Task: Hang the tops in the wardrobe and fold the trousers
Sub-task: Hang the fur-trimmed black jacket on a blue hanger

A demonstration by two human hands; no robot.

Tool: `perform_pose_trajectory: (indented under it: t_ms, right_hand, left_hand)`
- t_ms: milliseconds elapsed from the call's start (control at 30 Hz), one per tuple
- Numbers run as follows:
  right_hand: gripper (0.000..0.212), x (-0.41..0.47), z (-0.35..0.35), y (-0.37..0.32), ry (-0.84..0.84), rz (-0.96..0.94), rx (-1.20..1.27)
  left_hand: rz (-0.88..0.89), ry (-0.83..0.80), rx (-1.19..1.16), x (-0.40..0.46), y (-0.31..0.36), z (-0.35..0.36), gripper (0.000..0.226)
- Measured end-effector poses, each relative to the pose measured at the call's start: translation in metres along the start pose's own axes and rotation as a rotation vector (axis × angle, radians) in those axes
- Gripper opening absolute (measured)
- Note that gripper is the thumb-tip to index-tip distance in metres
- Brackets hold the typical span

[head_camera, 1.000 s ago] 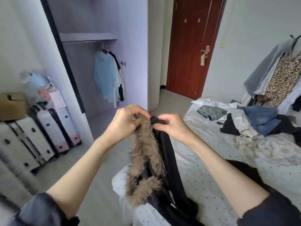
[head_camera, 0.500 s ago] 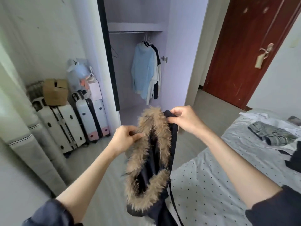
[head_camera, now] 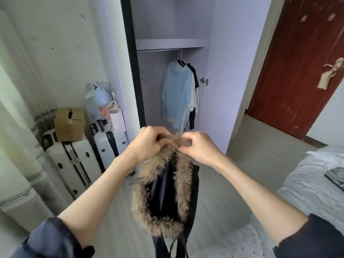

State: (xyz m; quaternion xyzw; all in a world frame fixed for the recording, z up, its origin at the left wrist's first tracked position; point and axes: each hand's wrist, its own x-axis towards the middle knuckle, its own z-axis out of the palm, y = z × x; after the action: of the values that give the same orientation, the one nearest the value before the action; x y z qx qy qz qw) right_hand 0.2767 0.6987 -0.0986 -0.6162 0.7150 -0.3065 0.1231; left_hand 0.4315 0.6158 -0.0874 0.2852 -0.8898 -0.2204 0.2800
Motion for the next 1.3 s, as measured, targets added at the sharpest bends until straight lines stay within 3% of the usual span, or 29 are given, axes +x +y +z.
perform_pose_trajectory:
  t_ms: [133, 233, 333, 433, 533, 600, 667, 800, 900, 1067, 1300]
  right_hand:
    - [0.021, 0.057, 0.001, -0.002, 0.130, 0.059, 0.041]
    - [0.021, 0.102, 0.004, -0.004, 0.208, 0.126, 0.046]
    - [0.017, 0.137, 0.002, -0.001, 0.284, 0.179, 0.022]
    - [0.016, 0.160, -0.007, 0.011, 0.358, 0.227, -0.086]
    - [0.023, 0.171, -0.015, 0.038, 0.390, 0.324, -0.353]
    - [0.030, 0.177, -0.021, 0.067, 0.381, 0.420, -0.401]
    - [0.038, 0.183, -0.026, 0.098, 0.332, 0.484, -0.387]
    - [0.044, 0.203, -0.042, 0.149, 0.254, 0.557, -0.370]
    - [0.042, 0.230, -0.059, 0.184, 0.268, 0.561, -0.290]
    - [0.038, 0.295, -0.083, 0.236, 0.213, 0.471, -0.240]
    - [0.040, 0.382, -0.116, 0.317, 0.083, 0.372, -0.271]
  left_hand:
    - [-0.058, -0.015, -0.088, 0.032, -0.047, 0.007, 0.021]
    - [-0.174, -0.163, -0.037, 0.057, -0.094, 0.021, 0.032]
    - [-0.259, -0.271, 0.027, 0.074, -0.138, 0.042, 0.015]
    - [-0.282, -0.238, 0.026, 0.098, -0.160, 0.048, 0.024]
    - [-0.206, -0.156, 0.041, 0.130, -0.164, 0.046, 0.029]
    - [-0.136, -0.119, 0.085, 0.156, -0.164, 0.048, 0.028]
    - [-0.067, -0.086, 0.104, 0.187, -0.160, 0.053, 0.012]
    - [-0.025, -0.052, 0.170, 0.244, -0.151, 0.073, 0.020]
    - [-0.110, -0.010, 0.206, 0.277, -0.152, 0.095, 0.015]
    - [-0.290, -0.071, 0.284, 0.347, -0.166, 0.134, 0.020]
    - [-0.422, 0.061, 0.093, 0.463, -0.169, 0.159, 0.011]
